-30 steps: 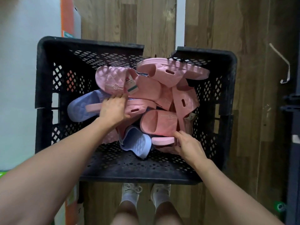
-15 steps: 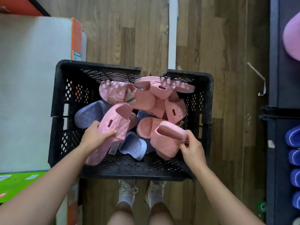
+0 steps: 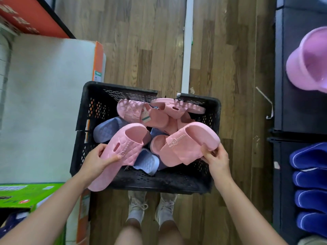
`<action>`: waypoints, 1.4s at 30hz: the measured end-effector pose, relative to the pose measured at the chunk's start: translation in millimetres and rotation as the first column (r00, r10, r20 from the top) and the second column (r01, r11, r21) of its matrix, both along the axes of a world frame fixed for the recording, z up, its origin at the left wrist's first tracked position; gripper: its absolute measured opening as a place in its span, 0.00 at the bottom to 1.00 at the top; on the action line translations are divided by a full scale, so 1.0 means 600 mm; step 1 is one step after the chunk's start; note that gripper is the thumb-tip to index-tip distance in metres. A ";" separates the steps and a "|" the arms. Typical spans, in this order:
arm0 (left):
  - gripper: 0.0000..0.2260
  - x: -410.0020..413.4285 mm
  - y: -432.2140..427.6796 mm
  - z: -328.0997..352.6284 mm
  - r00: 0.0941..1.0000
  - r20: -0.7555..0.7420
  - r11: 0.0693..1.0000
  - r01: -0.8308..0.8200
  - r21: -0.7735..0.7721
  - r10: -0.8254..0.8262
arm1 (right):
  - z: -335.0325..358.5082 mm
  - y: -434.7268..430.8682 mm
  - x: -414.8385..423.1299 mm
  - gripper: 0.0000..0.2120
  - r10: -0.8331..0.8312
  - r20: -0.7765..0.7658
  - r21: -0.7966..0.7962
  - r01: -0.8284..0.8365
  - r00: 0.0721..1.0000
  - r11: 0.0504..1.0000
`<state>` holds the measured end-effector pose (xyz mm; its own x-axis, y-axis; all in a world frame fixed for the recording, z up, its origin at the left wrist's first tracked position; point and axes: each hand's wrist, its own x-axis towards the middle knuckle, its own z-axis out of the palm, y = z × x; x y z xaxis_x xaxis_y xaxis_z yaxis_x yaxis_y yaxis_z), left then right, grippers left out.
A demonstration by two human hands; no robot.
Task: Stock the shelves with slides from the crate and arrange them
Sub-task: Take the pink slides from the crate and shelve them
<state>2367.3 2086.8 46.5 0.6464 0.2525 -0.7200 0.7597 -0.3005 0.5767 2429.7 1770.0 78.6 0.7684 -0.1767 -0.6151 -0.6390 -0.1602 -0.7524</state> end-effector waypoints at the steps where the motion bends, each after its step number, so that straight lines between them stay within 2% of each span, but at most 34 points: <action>1: 0.18 -0.006 0.005 0.009 1.000 -0.001 0.999 0.007 0.042 -0.007 | 0.013 -0.002 0.004 0.14 -0.001 0.006 -0.018 0.001 1.000 1.000; 3: 0.18 -0.021 0.017 0.017 1.000 -0.012 0.989 -0.017 0.148 0.019 | 0.034 -0.003 0.010 0.06 -0.008 0.022 -0.059 0.010 1.000 0.998; 7: 0.22 -0.036 0.037 0.011 0.980 -0.112 0.931 -0.118 0.345 0.166 | 0.053 -0.011 0.011 0.09 -0.055 0.031 -0.046 0.056 0.998 0.997; 10: 0.24 -0.022 0.041 0.001 0.961 -0.145 0.909 -0.166 0.382 0.237 | 0.063 -0.014 0.004 0.10 -0.136 0.033 0.013 0.136 0.990 0.991; 12: 0.25 -0.008 0.041 -0.009 0.960 -0.173 0.922 -0.149 0.357 0.222 | 0.065 -0.014 -0.005 0.10 -0.146 0.018 0.024 0.145 0.989 0.989; 17: 0.28 0.009 0.014 -0.034 0.970 -0.237 0.959 0.027 0.284 0.043 | 0.065 0.003 -0.014 0.11 -0.114 -0.013 0.026 0.115 0.993 0.993; 19: 0.28 0.017 -0.005 -0.030 0.978 -0.207 0.966 0.054 0.251 -0.001 | 0.064 0.011 -0.010 0.09 -0.114 -0.026 0.041 0.115 0.993 0.992; 21: 0.27 0.029 -0.028 -0.017 0.993 -0.103 0.977 0.079 0.199 -0.060 | 0.065 0.020 -0.006 0.08 -0.089 -0.033 0.036 0.091 0.995 0.995; 23: 0.27 0.049 -0.049 0.009 0.997 0.040 0.994 0.062 0.088 -0.066 | 0.069 0.028 -0.001 0.11 -0.058 -0.044 0.056 0.061 0.997 0.997; 25: 0.34 0.078 -0.067 0.043 0.986 0.130 0.993 0.108 -0.039 -0.102 | 0.073 0.036 0.006 0.12 -0.031 -0.056 0.108 0.037 0.998 0.993; 28: 0.40 0.112 -0.089 0.083 0.970 0.142 0.946 0.227 -0.233 -0.198 | 0.079 0.052 0.015 0.09 0.044 -0.066 0.164 -0.032 0.997 0.986; 30: 0.37 0.123 -0.102 0.100 0.967 0.109 0.881 0.256 -0.398 -0.232 | 0.081 0.067 0.020 0.08 0.093 -0.062 0.203 -0.079 0.994 0.976; 31: 0.34 0.125 -0.108 0.104 0.963 0.101 0.862 0.269 -0.430 -0.250 | 0.080 0.073 0.021 0.08 0.112 -0.061 0.221 -0.096 0.992 0.971; 35: 0.20 0.109 -0.108 0.095 0.971 0.104 0.902 0.237 -0.360 -0.214 | 0.067 0.092 0.011 0.07 0.177 -0.085 0.283 -0.146 0.981 0.948; 37: 0.16 0.094 -0.096 0.086 0.979 0.095 0.927 0.203 -0.315 -0.182 | 0.054 0.098 0.002 0.07 0.222 -0.076 0.262 -0.196 0.972 0.945; 40: 0.15 0.068 -0.064 0.068 0.996 0.030 0.971 0.087 -0.223 -0.083 | 0.026 0.095 -0.007 0.08 0.220 -0.090 0.137 -0.207 0.971 0.969; 42: 0.24 0.049 -0.038 0.055 0.999 -0.016 0.977 -0.031 -0.211 0.028 | 0.000 0.086 -0.017 0.09 0.203 -0.129 0.045 -0.198 0.971 0.979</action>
